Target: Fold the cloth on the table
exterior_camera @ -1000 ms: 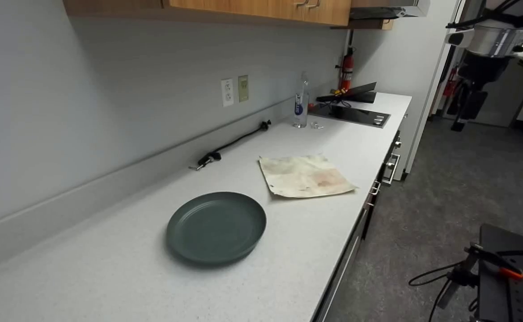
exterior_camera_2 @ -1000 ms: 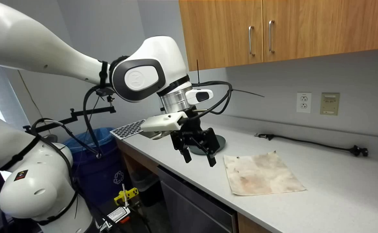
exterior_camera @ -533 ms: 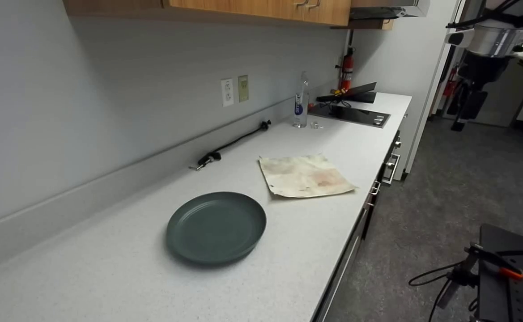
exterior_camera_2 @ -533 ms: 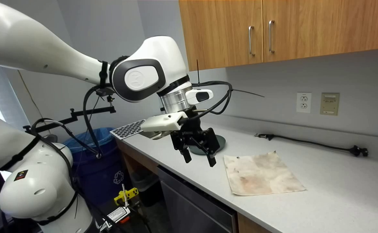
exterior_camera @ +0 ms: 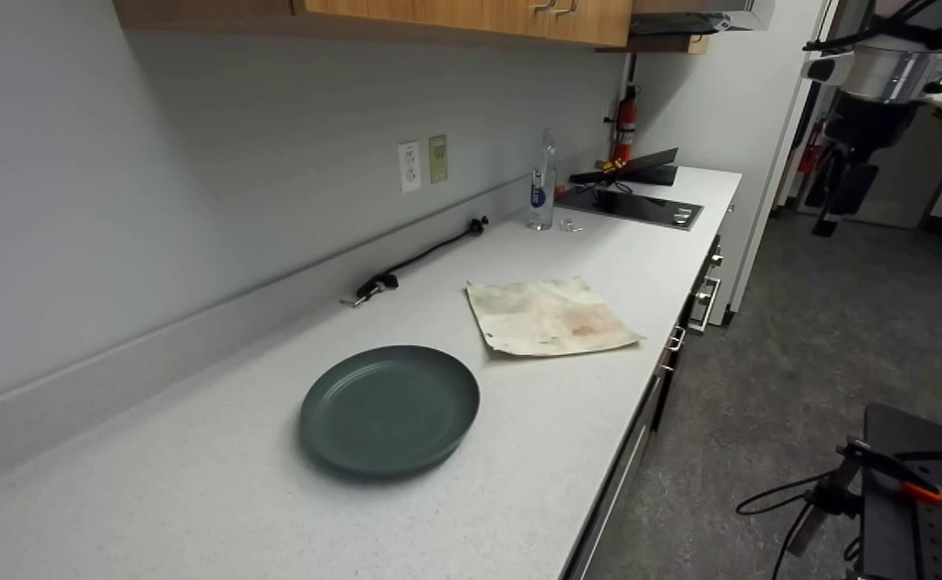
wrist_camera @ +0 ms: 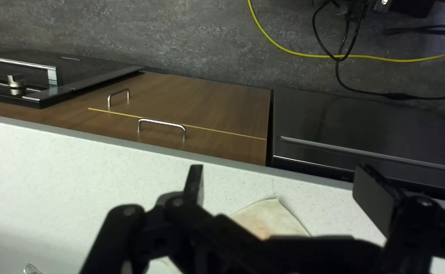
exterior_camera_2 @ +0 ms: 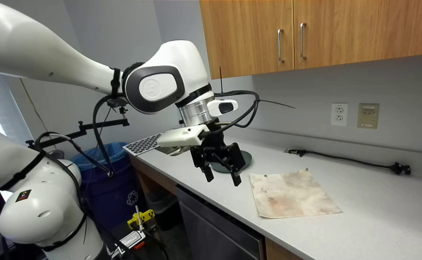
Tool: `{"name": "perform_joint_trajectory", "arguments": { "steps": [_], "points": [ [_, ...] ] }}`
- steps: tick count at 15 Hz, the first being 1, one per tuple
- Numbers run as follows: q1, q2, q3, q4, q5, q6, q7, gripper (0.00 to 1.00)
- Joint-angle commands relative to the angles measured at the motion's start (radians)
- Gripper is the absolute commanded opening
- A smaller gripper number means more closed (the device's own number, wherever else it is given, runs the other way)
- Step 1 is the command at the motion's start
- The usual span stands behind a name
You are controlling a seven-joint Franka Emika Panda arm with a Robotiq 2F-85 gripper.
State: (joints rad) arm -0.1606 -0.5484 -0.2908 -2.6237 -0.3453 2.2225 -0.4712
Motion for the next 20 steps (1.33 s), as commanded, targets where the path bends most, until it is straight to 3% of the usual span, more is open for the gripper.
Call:
{"name": "perform_joint_trajectory", "arguments": {
  "steps": [1, 5, 6, 10, 12, 13, 20],
  "points": [
    [-0.008, 0.001, 0.009, 0.001, 0.006, -0.001, -0.004, 1.00],
    [-0.002, 0.000, 0.003, 0.000, 0.019, 0.002, -0.012, 1.00],
    [-0.020, 0.147, -0.086, 0.050, 0.005, 0.122, -0.084, 1.00],
    [0.003, 0.249, -0.164, 0.092, 0.107, 0.217, -0.161, 1.00],
    [-0.013, 0.328, -0.166, 0.123, 0.135, 0.254, -0.175, 1.00],
    [-0.039, 0.238, -0.131, 0.066, 0.107, 0.222, -0.146, 1.00],
    [-0.044, 0.325, -0.129, 0.112, 0.125, 0.242, -0.149, 1.00]
  ]
}}
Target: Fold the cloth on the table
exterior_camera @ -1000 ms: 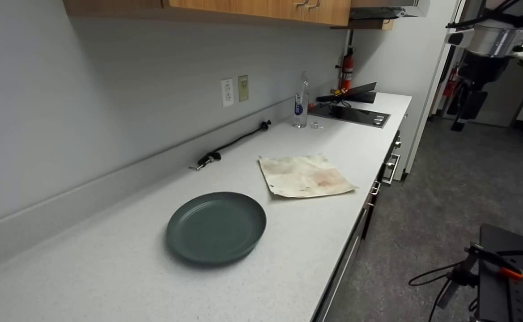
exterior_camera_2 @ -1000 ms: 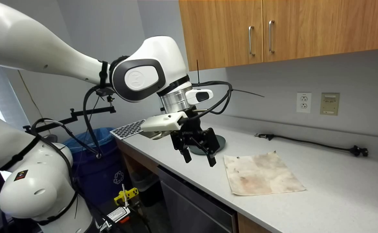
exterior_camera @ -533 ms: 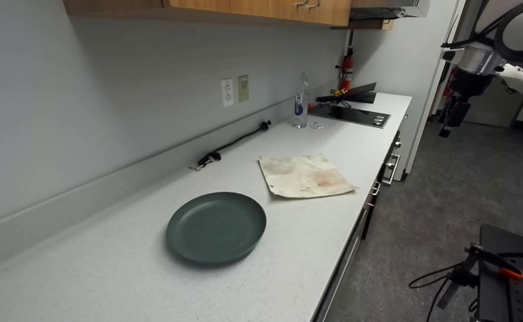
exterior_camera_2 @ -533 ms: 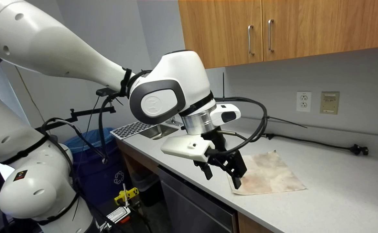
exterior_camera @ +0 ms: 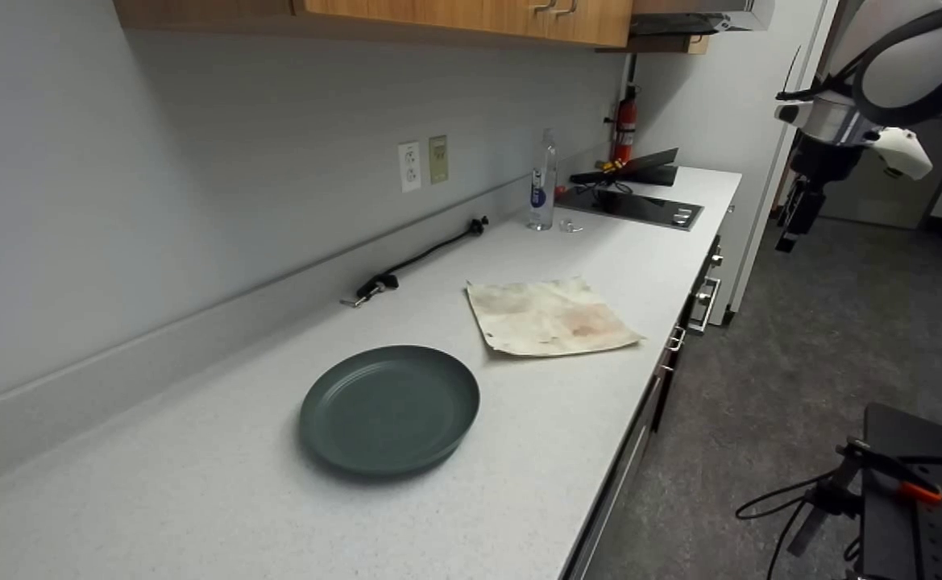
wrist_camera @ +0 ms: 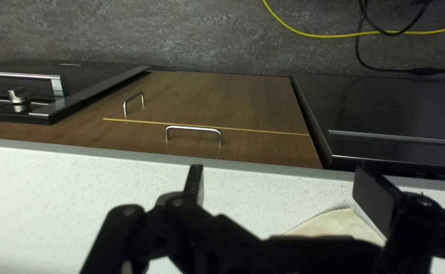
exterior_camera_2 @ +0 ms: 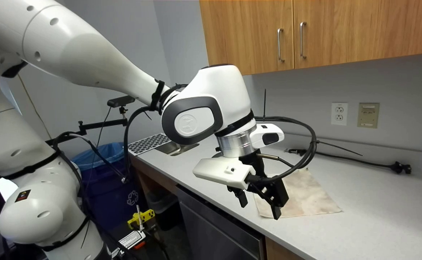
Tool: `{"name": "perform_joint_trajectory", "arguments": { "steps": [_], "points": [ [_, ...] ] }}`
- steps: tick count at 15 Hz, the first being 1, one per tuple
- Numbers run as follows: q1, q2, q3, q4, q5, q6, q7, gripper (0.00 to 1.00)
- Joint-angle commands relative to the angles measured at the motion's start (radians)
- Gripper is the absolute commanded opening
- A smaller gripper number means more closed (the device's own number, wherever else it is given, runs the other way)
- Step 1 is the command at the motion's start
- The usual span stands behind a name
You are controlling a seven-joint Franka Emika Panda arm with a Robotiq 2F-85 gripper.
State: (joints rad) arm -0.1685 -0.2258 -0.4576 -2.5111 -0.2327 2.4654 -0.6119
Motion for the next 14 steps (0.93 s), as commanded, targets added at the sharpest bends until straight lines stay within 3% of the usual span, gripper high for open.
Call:
{"name": "perform_joint_trajectory", "arguments": {
  "steps": [1, 8, 14],
  "points": [
    [-0.041, 0.000, 0.047, -0.002, -0.012, 0.009, 0.011, 1.00],
    [0.014, -0.018, 0.159, 0.000, 0.043, 0.006, 0.022, 1.00],
    [0.080, 0.080, 0.213, 0.024, 0.226, 0.094, 0.063, 1.00]
  ]
}}
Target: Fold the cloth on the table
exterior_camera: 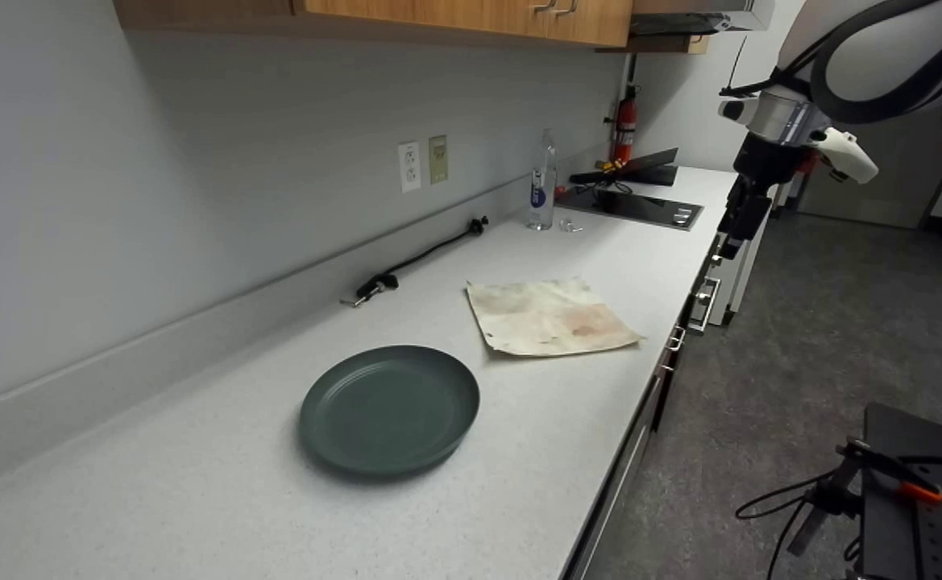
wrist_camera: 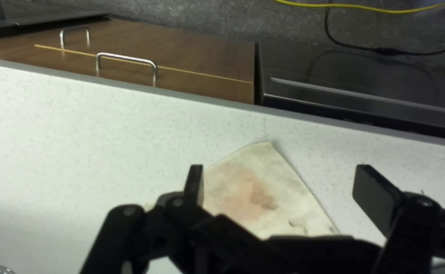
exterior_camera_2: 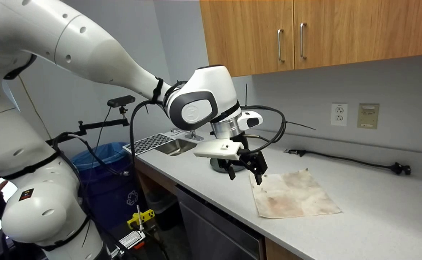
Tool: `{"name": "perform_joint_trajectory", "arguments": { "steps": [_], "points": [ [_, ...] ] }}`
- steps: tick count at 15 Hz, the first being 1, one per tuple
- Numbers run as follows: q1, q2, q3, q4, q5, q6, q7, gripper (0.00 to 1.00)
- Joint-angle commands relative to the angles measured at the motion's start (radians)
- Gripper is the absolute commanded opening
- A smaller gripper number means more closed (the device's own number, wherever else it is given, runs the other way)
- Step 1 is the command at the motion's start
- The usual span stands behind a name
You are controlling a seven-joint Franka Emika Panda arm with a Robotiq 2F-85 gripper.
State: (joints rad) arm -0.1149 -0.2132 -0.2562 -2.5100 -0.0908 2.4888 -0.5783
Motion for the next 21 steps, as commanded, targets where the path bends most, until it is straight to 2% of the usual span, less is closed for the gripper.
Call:
{"name": "perform_joint_trajectory", "arguments": {
  "steps": [1, 4, 5, 8, 16, 21],
  "points": [
    [0.033, 0.098, 0.020, 0.030, 0.111, 0.102, 0.052, 1.00],
    [0.044, 0.169, 0.046, 0.050, 0.175, 0.138, 0.089, 1.00],
    [0.022, 0.105, 0.047, 0.011, 0.131, 0.110, 0.067, 1.00],
    [0.021, 0.157, 0.065, 0.032, 0.148, 0.125, 0.087, 1.00],
    [0.022, 0.173, 0.068, 0.047, 0.157, 0.124, 0.089, 1.00],
    [0.031, 0.277, 0.100, 0.113, 0.188, 0.114, 0.212, 1.00]
  ]
}}
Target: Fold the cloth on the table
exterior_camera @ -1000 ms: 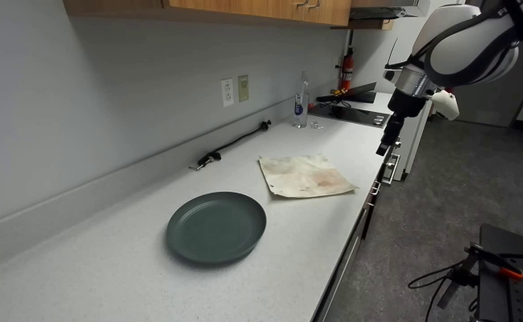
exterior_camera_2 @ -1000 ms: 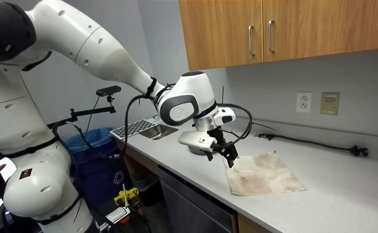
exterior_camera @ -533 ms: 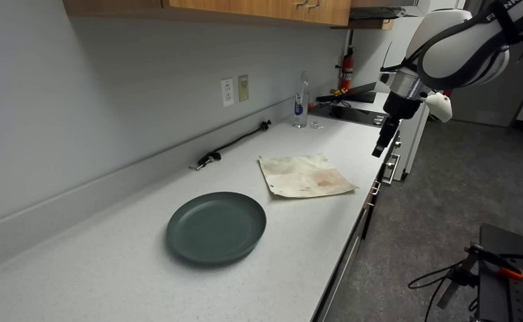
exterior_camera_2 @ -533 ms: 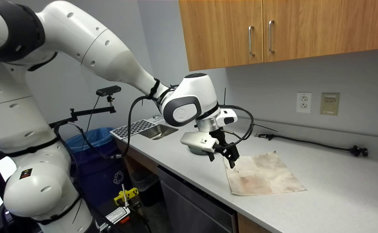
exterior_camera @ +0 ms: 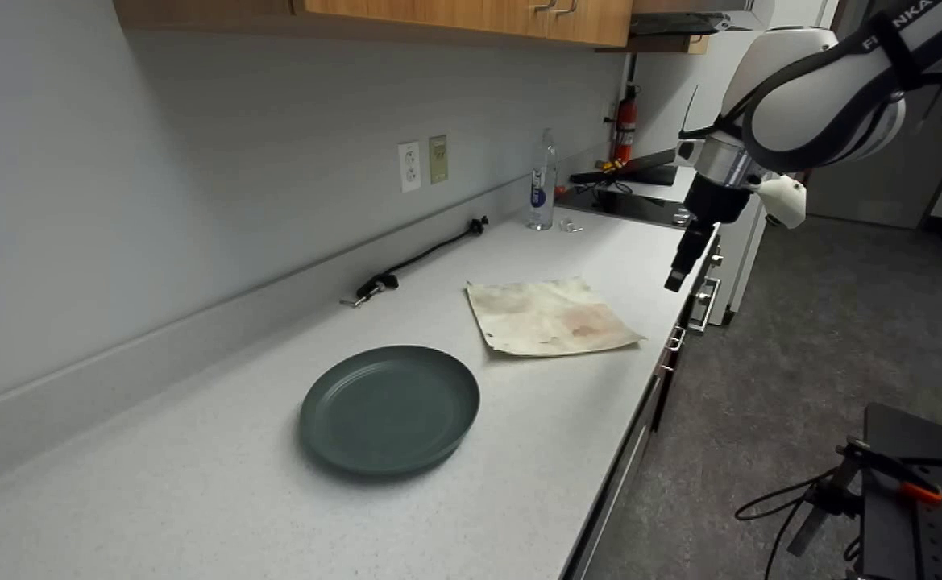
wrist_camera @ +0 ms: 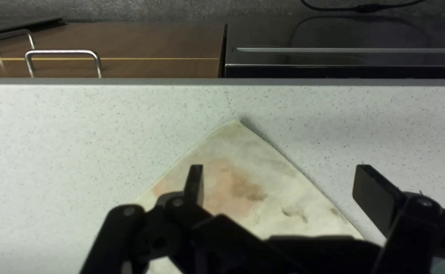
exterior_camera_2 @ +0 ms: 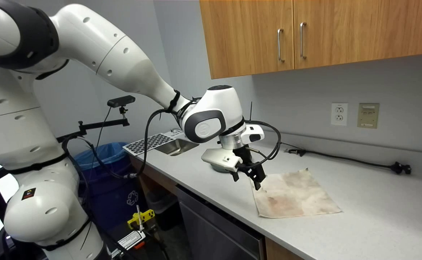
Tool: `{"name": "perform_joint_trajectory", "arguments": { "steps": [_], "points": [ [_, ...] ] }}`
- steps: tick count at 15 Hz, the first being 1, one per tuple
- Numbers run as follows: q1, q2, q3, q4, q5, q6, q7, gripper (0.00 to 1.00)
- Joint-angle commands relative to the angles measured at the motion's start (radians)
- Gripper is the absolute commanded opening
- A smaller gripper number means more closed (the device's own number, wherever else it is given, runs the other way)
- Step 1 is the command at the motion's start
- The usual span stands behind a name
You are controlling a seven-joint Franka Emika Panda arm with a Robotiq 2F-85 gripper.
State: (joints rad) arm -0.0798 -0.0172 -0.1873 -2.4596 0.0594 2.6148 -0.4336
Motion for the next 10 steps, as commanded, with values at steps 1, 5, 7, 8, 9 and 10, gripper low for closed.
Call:
{"name": "perform_joint_trajectory", "arguments": {
  "steps": [1, 5, 7, 8, 9, 10],
  "points": [
    [-0.006, 0.102, 0.040, 0.075, 0.040, -0.011, 0.101, 1.00],
    [-0.021, 0.207, 0.062, 0.140, 0.072, -0.019, 0.234, 1.00],
    [-0.032, 0.253, 0.062, 0.171, 0.082, -0.027, 0.294, 1.00],
    [-0.038, 0.271, 0.063, 0.183, 0.089, -0.031, 0.313, 1.00],
    [-0.047, 0.290, 0.064, 0.195, 0.100, -0.030, 0.327, 1.00],
    [-0.053, 0.307, 0.063, 0.205, 0.107, -0.017, 0.348, 1.00]
  ]
}}
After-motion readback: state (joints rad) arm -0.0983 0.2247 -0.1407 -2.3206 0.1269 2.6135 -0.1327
